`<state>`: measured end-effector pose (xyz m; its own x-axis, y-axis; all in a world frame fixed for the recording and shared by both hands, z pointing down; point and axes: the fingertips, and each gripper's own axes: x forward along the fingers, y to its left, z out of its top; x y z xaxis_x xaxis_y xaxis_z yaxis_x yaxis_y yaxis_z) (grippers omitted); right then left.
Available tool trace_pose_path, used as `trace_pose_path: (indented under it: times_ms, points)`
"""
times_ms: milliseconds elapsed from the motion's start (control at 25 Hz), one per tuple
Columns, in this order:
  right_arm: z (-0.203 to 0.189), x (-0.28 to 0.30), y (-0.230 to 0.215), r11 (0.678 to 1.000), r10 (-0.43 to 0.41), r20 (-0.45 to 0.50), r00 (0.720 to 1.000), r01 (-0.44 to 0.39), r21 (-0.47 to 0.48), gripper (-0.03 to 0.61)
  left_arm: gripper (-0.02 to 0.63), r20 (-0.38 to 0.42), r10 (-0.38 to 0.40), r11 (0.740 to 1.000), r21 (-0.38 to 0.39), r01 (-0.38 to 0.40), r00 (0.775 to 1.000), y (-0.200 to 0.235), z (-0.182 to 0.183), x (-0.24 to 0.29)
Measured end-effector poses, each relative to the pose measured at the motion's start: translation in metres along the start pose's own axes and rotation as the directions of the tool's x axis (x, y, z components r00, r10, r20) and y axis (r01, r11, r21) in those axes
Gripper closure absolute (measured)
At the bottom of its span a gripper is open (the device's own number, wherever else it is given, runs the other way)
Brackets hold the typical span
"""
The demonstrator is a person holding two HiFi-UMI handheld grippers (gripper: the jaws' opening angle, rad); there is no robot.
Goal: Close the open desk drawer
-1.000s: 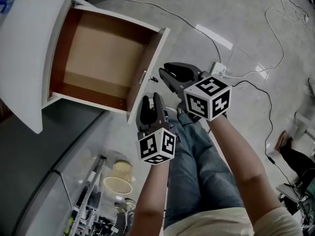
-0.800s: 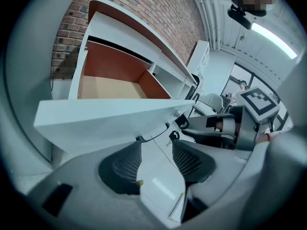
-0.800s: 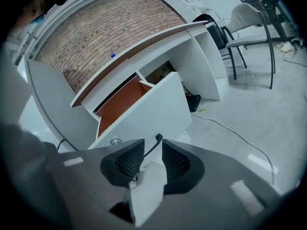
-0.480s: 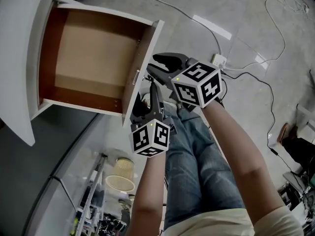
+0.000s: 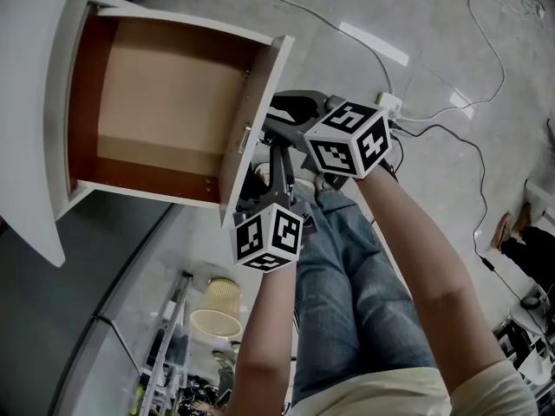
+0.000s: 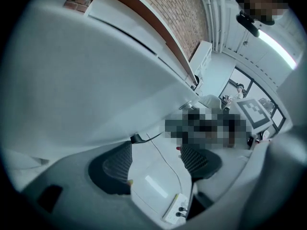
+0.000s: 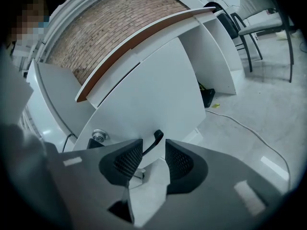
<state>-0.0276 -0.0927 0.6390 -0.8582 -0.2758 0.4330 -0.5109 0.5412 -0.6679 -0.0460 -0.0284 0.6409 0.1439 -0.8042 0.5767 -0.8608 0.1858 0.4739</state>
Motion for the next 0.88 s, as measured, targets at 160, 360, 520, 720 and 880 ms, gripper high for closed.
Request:
trace_pose_path:
  times_ms: [160,360,520,720,880]
  points:
    - [0.0008,0.0026,0.0014,0.999,0.039,0.014,0.999,-0.040,0.016,0.447,0.331,0.004,0.026,0.999,-0.028,-0.026,1.000,0.0027,0.0026,0.0006]
    - [0.0012,0.0027,0.0041,0.998,0.055,0.003,0.998,-0.055,0.004,0.466,0.371,0.001,0.055,0.998,-0.040,-0.055,0.999,0.0072,0.0035,-0.0007]
    - [0.0012,0.0024,0.0049,0.999,0.037,-0.018,0.999,-0.037,0.001,0.468,0.391,-0.005,0.069,0.996,-0.065,-0.069,0.998,0.0089,0.0049,-0.0020]
    - [0.0015,0.0009,0.0062,1.000,0.014,-0.028,1.000,-0.013,0.015,0.471,0.399,-0.025,0.067,0.994,-0.091,-0.069,0.997,0.0083,0.0060,-0.0044]
    - [0.0036,-0.0009,0.0091,1.000,0.003,-0.023,1.000,-0.002,0.023,0.472,0.417,-0.033,0.076,0.991,-0.104,-0.079,0.997,0.0088,0.0087,-0.0078]
